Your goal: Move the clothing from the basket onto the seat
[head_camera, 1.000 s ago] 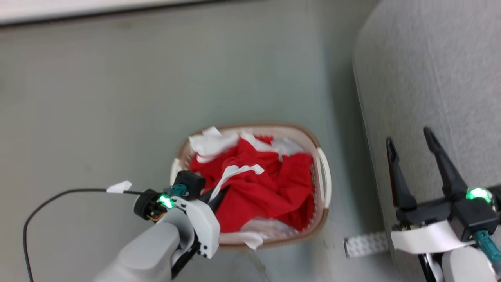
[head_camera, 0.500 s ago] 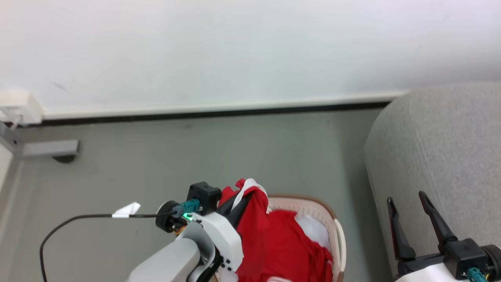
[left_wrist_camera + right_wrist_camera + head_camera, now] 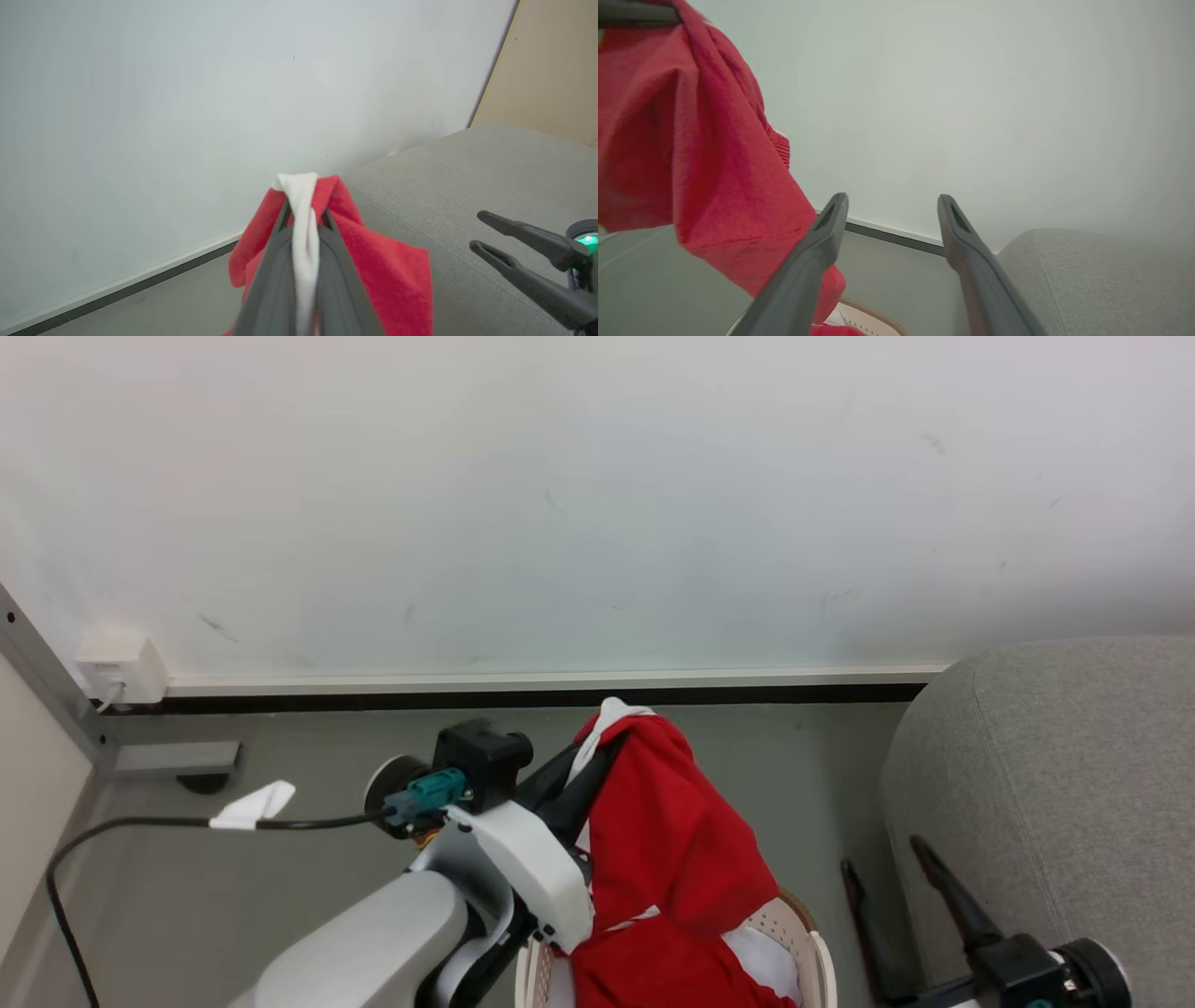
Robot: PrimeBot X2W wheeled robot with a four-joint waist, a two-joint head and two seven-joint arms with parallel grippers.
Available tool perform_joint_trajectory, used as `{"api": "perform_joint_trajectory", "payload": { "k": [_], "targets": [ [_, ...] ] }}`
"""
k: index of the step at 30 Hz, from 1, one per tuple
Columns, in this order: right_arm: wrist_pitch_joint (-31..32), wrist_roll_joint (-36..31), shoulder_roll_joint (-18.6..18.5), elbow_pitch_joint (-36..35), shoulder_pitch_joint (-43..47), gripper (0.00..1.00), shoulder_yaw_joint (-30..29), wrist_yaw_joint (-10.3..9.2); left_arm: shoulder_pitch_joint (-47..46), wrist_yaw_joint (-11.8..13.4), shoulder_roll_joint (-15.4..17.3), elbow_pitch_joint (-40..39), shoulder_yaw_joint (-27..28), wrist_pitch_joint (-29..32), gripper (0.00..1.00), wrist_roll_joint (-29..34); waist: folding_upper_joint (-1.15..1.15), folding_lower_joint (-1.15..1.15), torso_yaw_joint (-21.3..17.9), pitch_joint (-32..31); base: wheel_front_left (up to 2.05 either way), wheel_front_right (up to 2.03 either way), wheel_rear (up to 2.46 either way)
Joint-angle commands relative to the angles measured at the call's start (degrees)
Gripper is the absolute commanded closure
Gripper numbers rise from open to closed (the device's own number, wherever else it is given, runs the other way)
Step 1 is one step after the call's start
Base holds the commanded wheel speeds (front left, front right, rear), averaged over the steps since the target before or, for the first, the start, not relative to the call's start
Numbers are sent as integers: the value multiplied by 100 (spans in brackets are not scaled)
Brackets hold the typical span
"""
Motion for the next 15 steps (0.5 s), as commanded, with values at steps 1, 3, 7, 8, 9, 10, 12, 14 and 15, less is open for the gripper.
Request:
{"api": "perform_joint_trajectory", "payload": {
  "k": [1, 3, 7, 8, 9, 10, 12, 14, 15],
  "targets": [
    [2, -44, -17, 43, -51, 0, 159, -12, -68, 65, 100, -170, 49, 50, 100, 83, 0, 1, -18, -17, 0, 0, 0],
    [2, -117, -17, 119, -131, 0, 409, -12, -79, 146, 171, -388, 50, 135, 100, 91, 0, 1, -36, -34, 0, 0, 0],
    [2, -160, -29, 286, -298, 0, 908, -12, -94, 248, 259, -733, 51, 269, 100, 105, 0, 1, -61, -62, 0, 0, 0],
    [2, -135, -70, 327, -370, 0, 1039, -12, -87, 263, 275, -797, 45, 283, 100, 107, 0, 1, -64, -66, 0, 0, 0],
    [2, -95, -116, 362, -443, 0, 1159, -12, -76, 294, 287, -850, 46, 309, 100, 109, 0, 1, -65, -69, 0, 0, 0],
    [2, -41, -159, 397, -519, 0, 1309, -12, -63, 307, 296, -896, 39, 327, 100, 109, 0, 1, -66, -73, 0, 0, 0],
    [8, 112, -238, 483, -675, 0, 1581, -12, -43, 320, 304, -958, 22, 352, 100, 108, 0, 1, -67, -76, 0, 0, 0],
    [34, 210, -368, 550, -882, 0, 1809, -12, -29, 330, 310, -999, -6, 381, 100, 123, 0, 1, -65, -78, 0, 0, 0],
    [48, 260, -419, 579, -984, 0, 1921, -12, -25, 324, 304, -1016, -26, 391, 100, 131, 0, 1, -60, -77, 0, 0, 0]
  ]
}}
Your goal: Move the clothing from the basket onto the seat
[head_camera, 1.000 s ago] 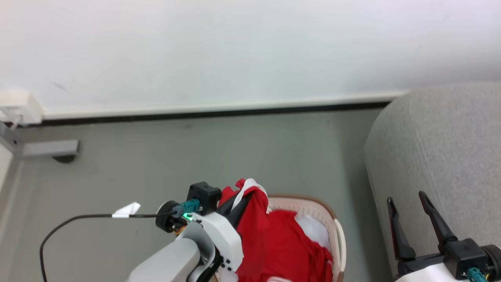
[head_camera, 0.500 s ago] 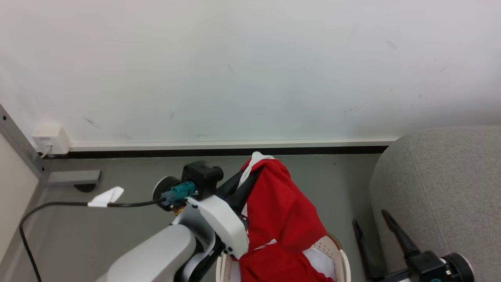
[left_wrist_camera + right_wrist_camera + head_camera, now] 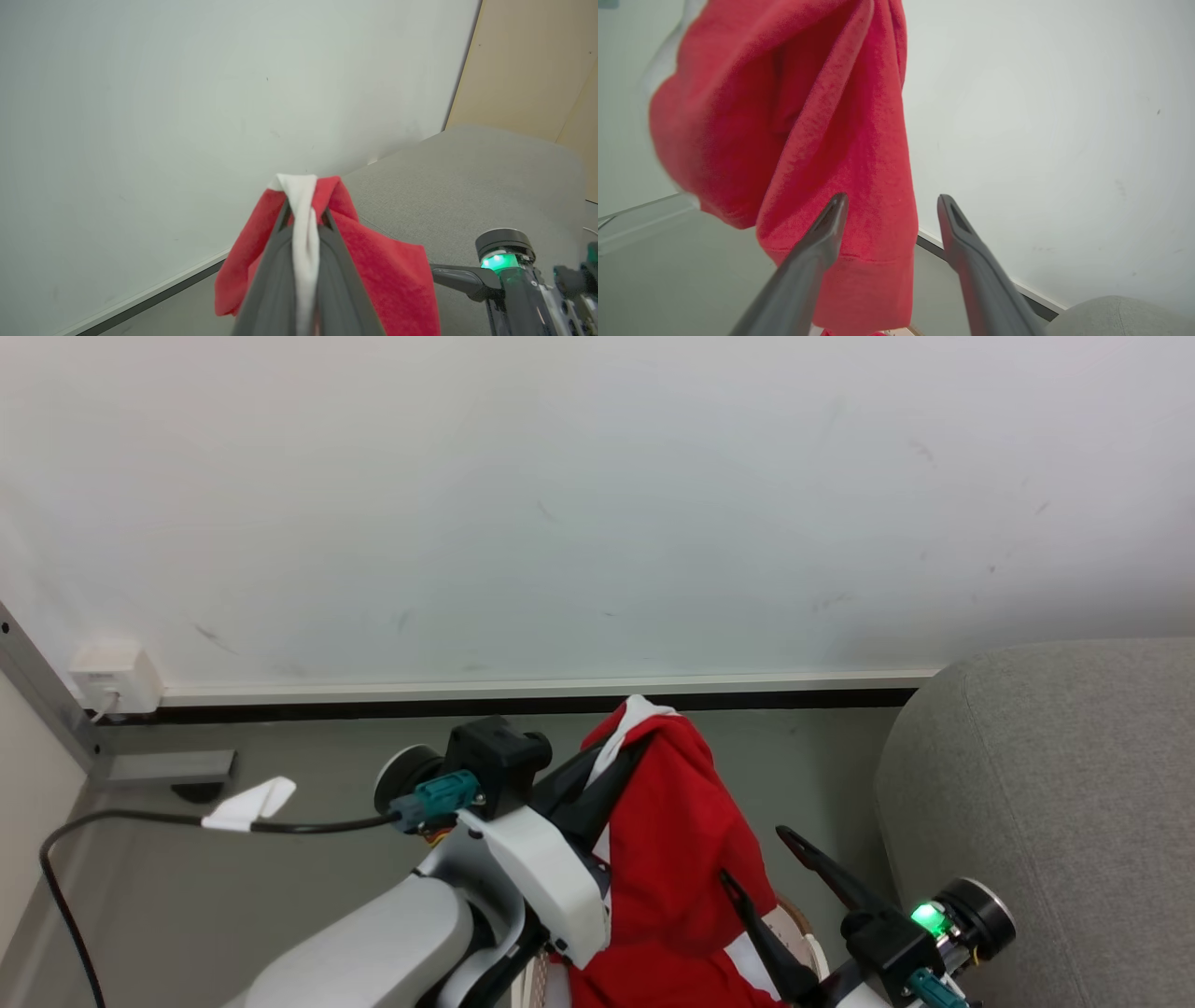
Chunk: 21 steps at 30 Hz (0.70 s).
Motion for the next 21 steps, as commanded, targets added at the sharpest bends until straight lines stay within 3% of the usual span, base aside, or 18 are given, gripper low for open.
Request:
{"api": "perform_joint_trajectory", "payload": {
  "k": [1, 6, 11, 12, 13, 21],
  "targets": [
    [26, 78, -109, 57, -209, 0, 137, -12, 33, 2, 17, -41, -20, 28, 100, 78, 0, 1, 12, 5, 0, 0, 0],
    [147, 298, -211, 323, -768, 0, 667, -12, -3, -53, -80, -91, -130, 68, 100, 92, 0, 1, 47, 15, 0, 0, 0],
    [242, 684, -85, 841, -1339, 0, 1266, -12, -46, -129, -207, -87, -241, 103, 100, 77, 0, 1, 80, 17, 0, 0, 0],
    [230, 735, -57, 970, -1440, 57, 1359, -12, -57, -146, -245, -73, -266, 98, 100, 80, 0, 1, 102, 11, 0, 0, 0],
    [202, 814, -31, 1085, -1533, 100, 1416, -12, -65, -156, -275, -57, -282, 93, 100, 82, 0, 1, 129, 6, 0, 0, 0],
    [-26, 1349, 96, 1548, -1716, 100, 1397, -12, 5, -164, -254, 130, -334, 43, 100, 91, 0, 1, 261, -33, 0, 0, 0]
  ]
}}
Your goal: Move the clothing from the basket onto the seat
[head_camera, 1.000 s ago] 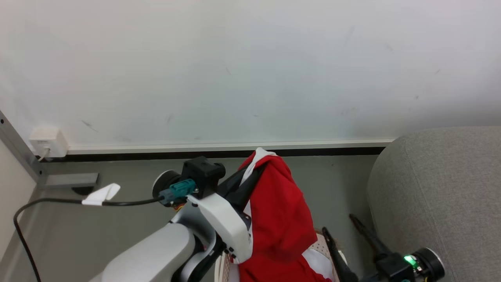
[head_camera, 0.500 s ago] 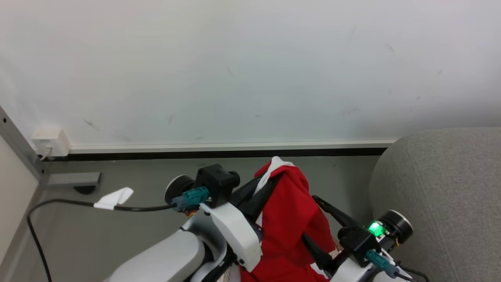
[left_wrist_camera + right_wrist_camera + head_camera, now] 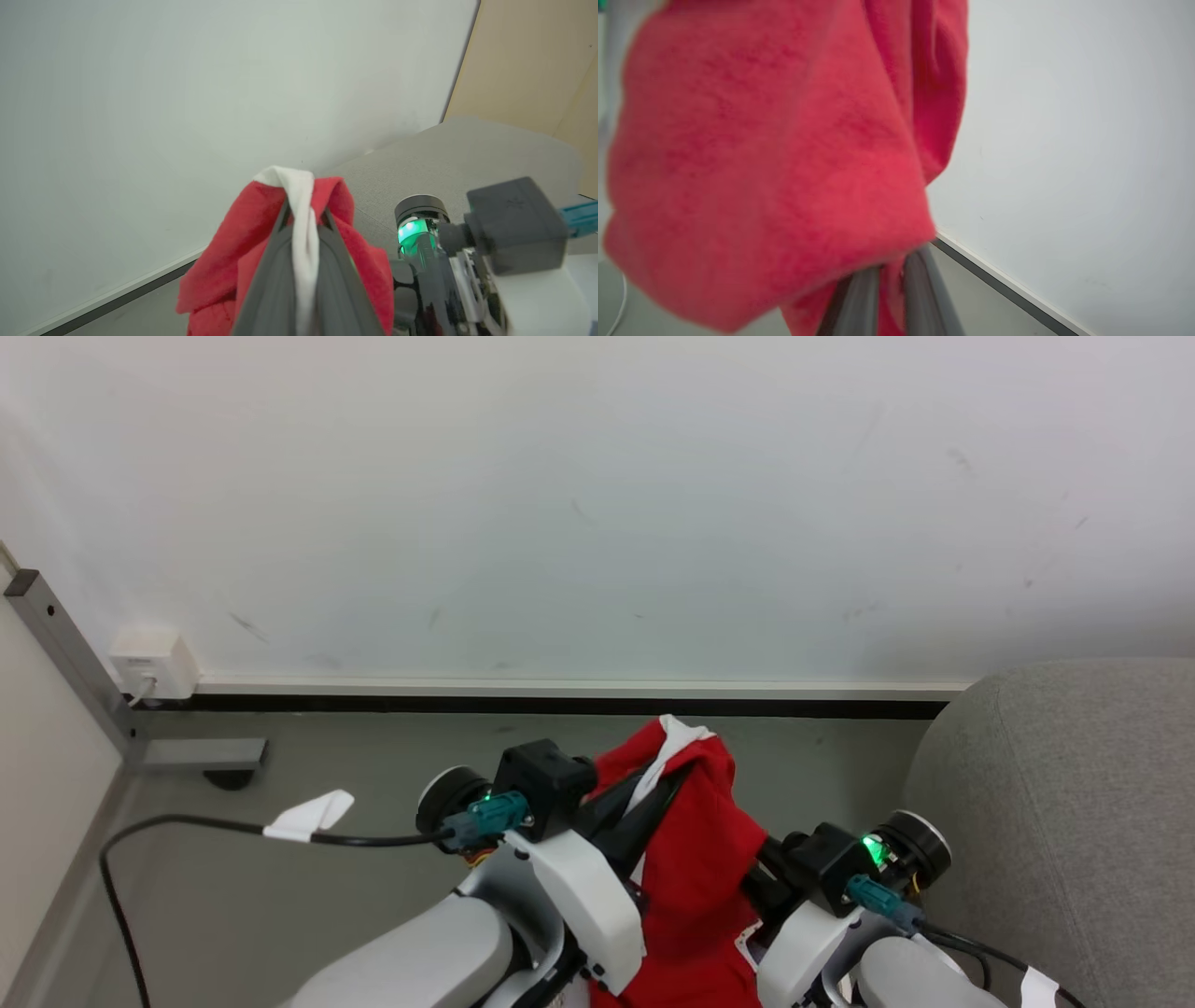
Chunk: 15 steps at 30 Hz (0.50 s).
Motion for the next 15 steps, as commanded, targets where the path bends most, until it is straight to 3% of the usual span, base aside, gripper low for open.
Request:
{"api": "perform_joint_trajectory", "payload": {
  "k": [1, 4, 5, 7, 8, 9, 15],
  "targets": [
    [-25, 86, -4, 28, -47, 100, -39, -12, 33, 5, 58, 30, 8, -26, 100, 74, 0, 0, 6, -7, 0, 0, 0],
    [-53, 133, 10, 52, 42, 100, -216, -12, 64, 50, 101, 81, 27, -61, 100, 104, 0, 0, 5, -5, 0, 0, 0],
    [-51, 138, 10, 3, 69, 100, -302, -12, 62, 62, 122, 95, 19, -96, 88, 136, 0, 0, 1, -1, 0, 0, 0],
    [-52, 94, -18, -92, 139, 100, -485, -12, 81, 68, 150, 135, -12, -143, 51, 179, 0, 0, -13, 7, 0, 0, 0],
    [-51, 61, -34, -135, 180, 100, -569, -12, 91, 61, 164, 154, -33, -168, 17, 192, 0, 0, -22, 10, 0, 0, 0],
    [-52, 23, -50, -173, 221, 100, -648, -12, 107, 57, 170, 172, -51, -206, 0, 208, 0, 0, -31, 13, 0, 0, 0],
    [-53, -90, -168, -397, 388, 100, -1098, -12, 260, 95, 76, 429, -135, -489, 0, 340, 0, 0, -100, 39, 0, 0, 0]
  ]
}}
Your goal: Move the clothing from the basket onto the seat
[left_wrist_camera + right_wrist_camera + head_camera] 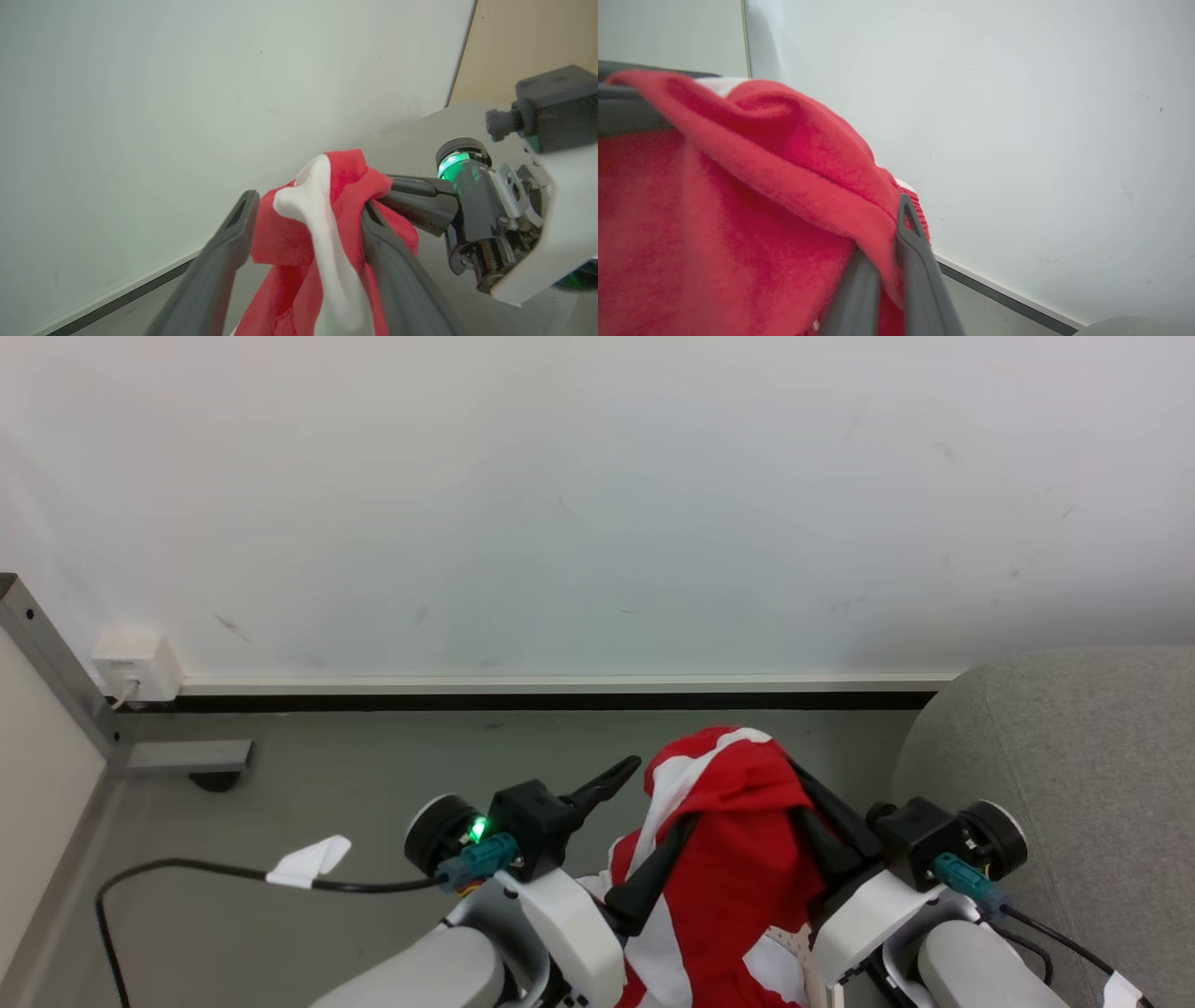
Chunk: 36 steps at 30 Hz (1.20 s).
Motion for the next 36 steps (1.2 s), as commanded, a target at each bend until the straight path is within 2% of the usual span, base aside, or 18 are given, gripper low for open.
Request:
{"api": "perform_joint_trajectory", "payload": {
  "k": [1, 17, 31, 36],
  "targets": [
    [-19, -37, -58, -49, 81, 100, -81, -12, 109, 12, -38, 61, -12, -78, 0, 68, 0, 0, -24, 12, 0, 0, 0],
    [-21, -314, -253, -371, 239, 100, -875, -12, 435, -449, -362, 1078, -72, -606, 0, -21, 0, 0, -486, 183, 0, 0, 0],
    [-20, -611, -421, -791, 405, 100, -1484, -12, 365, -565, -422, 1105, 94, -680, 0, 92, 0, 0, -1265, 615, 0, 0, 0],
    [22, -659, -317, -956, 408, 100, -1824, -12, 238, -593, -394, 975, 146, -675, 0, 169, 0, 0, -1446, 977, 0, 0, 0]
  ]
}}
